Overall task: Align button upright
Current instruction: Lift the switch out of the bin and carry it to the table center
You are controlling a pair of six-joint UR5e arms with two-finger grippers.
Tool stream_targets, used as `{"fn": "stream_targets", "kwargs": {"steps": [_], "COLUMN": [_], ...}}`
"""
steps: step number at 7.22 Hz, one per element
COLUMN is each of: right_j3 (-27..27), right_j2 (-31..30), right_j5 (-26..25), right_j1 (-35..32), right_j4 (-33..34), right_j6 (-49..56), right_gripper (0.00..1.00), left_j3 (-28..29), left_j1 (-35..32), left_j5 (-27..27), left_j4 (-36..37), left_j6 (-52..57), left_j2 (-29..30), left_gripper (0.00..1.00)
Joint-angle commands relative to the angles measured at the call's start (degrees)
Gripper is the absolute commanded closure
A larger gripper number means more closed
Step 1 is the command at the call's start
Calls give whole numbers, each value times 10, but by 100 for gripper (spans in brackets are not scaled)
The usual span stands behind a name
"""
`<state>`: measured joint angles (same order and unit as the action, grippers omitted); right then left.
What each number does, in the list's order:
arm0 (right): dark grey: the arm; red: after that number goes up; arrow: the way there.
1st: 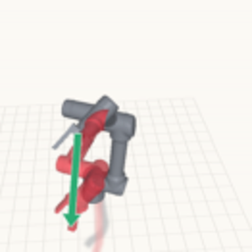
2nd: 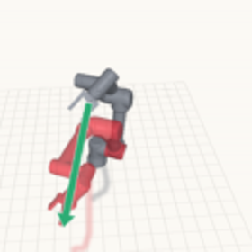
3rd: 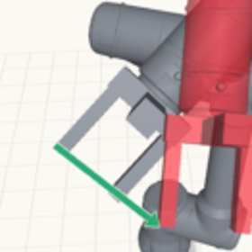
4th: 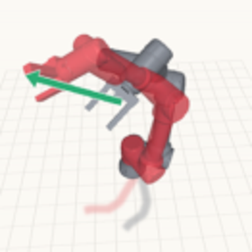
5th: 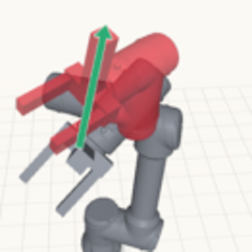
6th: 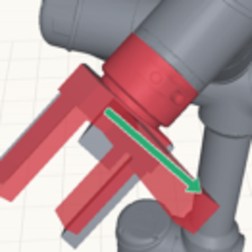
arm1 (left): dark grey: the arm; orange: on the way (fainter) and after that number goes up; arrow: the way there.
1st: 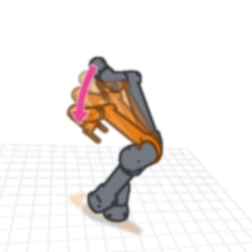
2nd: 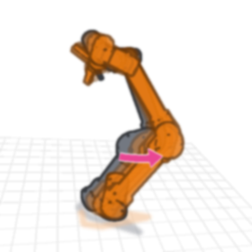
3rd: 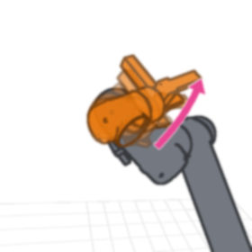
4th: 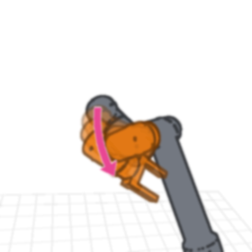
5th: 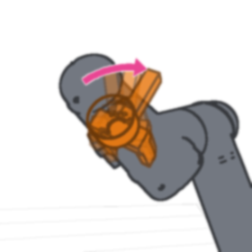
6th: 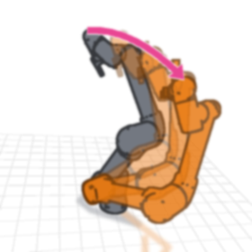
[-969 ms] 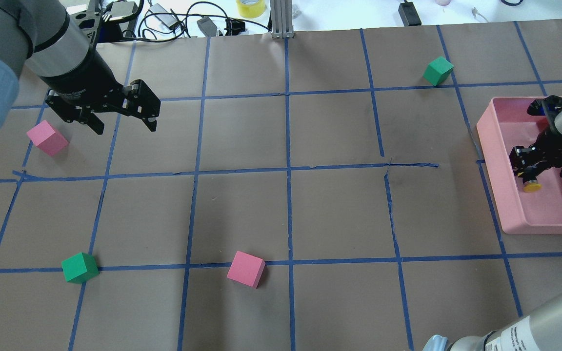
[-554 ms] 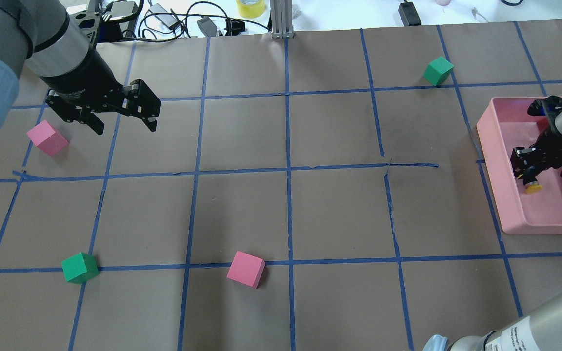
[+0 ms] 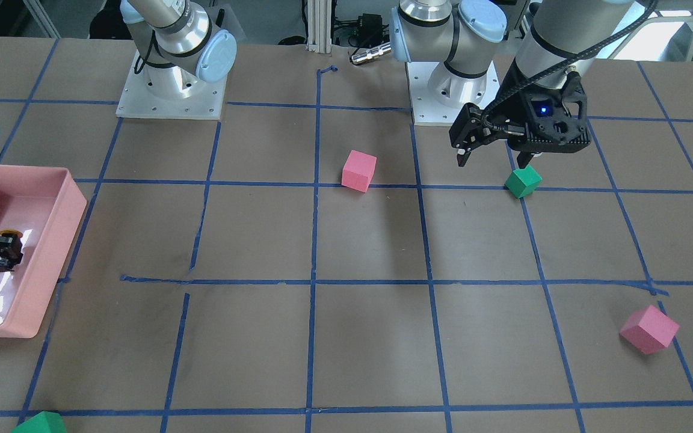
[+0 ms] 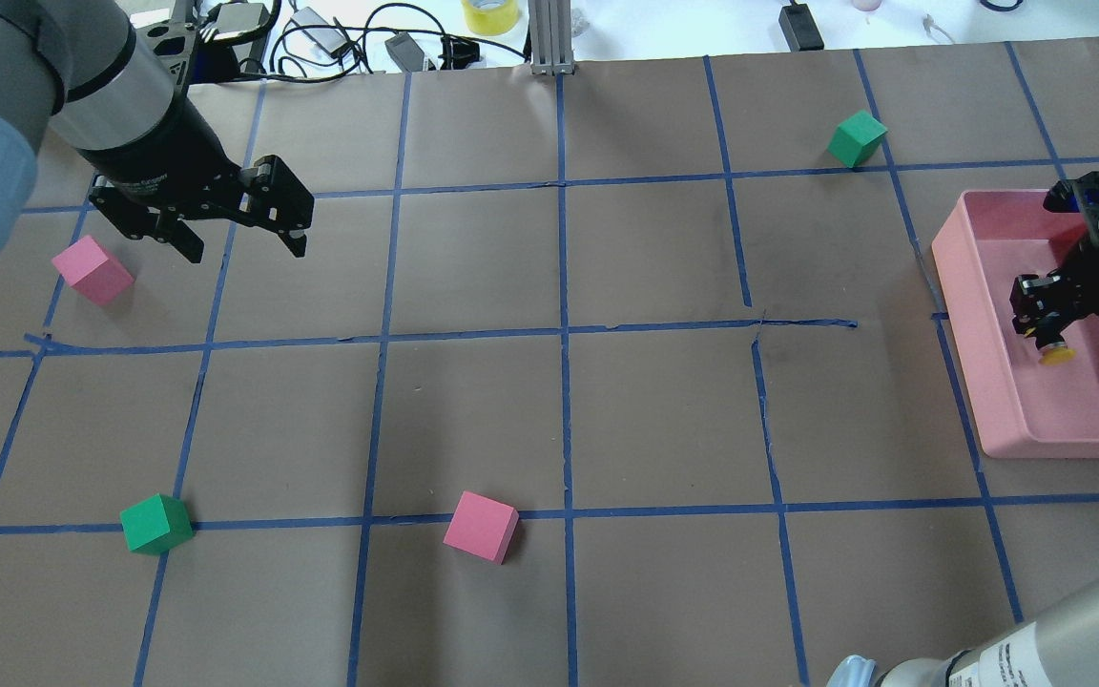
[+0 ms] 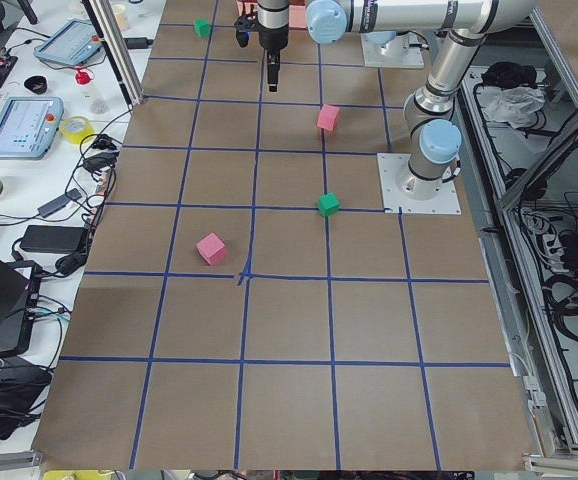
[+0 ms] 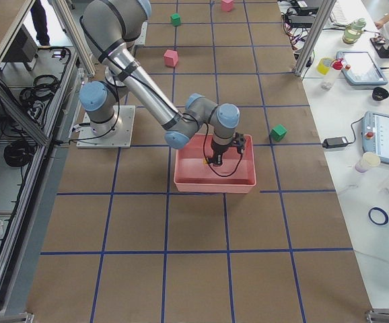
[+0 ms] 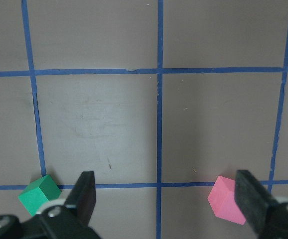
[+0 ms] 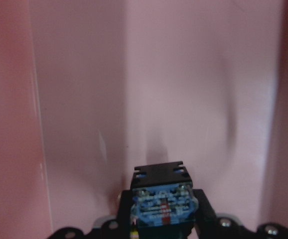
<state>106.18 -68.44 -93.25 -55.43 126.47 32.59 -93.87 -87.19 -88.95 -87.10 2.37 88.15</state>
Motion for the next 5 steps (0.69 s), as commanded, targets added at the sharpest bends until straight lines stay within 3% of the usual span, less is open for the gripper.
{"fn": "stream_targets", "kwargs": {"steps": [1,3,5], "right_j3": [-74,-140,-159], "right_j2": [-41,-61,-106], "right_j5": [-2,1,9], "right_j1": [-5,-44,-154], "right_j4": [-123,-220,-282], "right_j6": [-7,-15,-113], "right_gripper": [100,100,100], "left_j3": [1,1,0], "left_j1": [0,0,0], "left_j5": [0,0,0], "left_j4": [0,0,0], "left_j6": [0,0,1], "left_j2": [0,0,0], "left_gripper": [0,0,0]}}
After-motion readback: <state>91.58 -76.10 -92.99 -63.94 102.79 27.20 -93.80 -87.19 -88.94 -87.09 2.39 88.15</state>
